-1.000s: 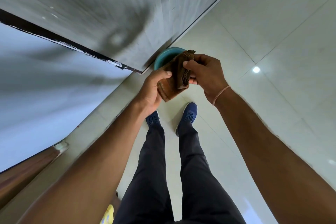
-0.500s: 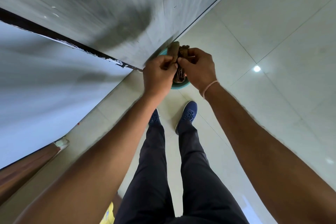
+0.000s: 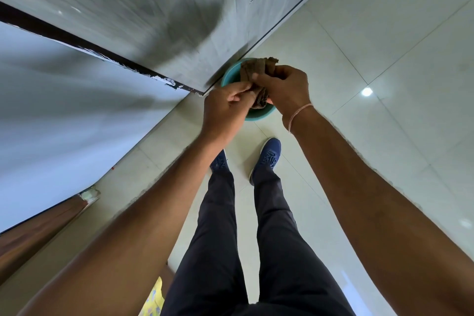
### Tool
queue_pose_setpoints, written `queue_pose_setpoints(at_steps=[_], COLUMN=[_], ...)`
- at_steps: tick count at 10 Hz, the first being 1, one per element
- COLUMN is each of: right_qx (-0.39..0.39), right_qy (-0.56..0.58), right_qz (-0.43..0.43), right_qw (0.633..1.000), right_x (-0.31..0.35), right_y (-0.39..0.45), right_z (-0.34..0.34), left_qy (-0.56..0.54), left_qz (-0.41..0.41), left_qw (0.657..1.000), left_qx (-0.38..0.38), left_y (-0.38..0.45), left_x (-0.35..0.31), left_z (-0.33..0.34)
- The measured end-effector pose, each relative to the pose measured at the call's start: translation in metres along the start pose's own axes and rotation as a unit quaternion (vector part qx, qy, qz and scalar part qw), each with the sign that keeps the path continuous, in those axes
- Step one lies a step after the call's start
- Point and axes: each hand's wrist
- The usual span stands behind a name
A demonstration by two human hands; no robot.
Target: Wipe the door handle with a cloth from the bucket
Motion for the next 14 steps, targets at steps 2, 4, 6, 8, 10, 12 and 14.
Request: queue_pose_setpoints(at_steps=[2, 4, 6, 8, 10, 12, 14], right_qx=[0.086, 0.073, -0.020, -0.019, 0.025, 0.085, 0.039], right_qy=[0.133, -0.020, -0.276, -0.444, -0.476, -0.469, -0.502], right_qz=[0.055, 0.048, -0.033, -0.063, -0.013, 0.004, 0.001], right_qw=[0.986, 0.996, 0.960, 0.894, 0.879, 0.879, 0.864], right_x=[-0.008, -0.069, -0.138, -0.207, -0.265, -0.302, -0.303], right_y=[0.024, 0.091, 0.174, 0.269, 0.358, 0.410, 0.413], right_z=[-0.004, -0.014, 0.022, 0.062, 0.097, 0.118, 0.112], left_qy=[-0.074, -0.058, 0.083, 0.268, 0.298, 0.318, 0.304], left_qz=[-0.222, -0.219, -0.183, -0.116, -0.063, -0.028, -0.032], left_qw=[0.972, 0.973, 0.978, 0.956, 0.953, 0.947, 0.952], left_qx=[-0.014, -0.032, -0.056, -0.002, 0.001, -0.020, -0.022], left_y=[0.039, 0.083, 0.129, 0.166, 0.182, 0.181, 0.183], left_x=[0.020, 0.082, 0.173, 0.243, 0.297, 0.325, 0.321], left_z=[-0.008, -0.004, 0.020, 0.041, 0.058, 0.062, 0.059])
Point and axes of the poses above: each hand's wrist, its own y-axis towards the middle knuckle, its own z-axis out of the palm, x = y × z, and after that the axes turned 1 degree about y, right-handed
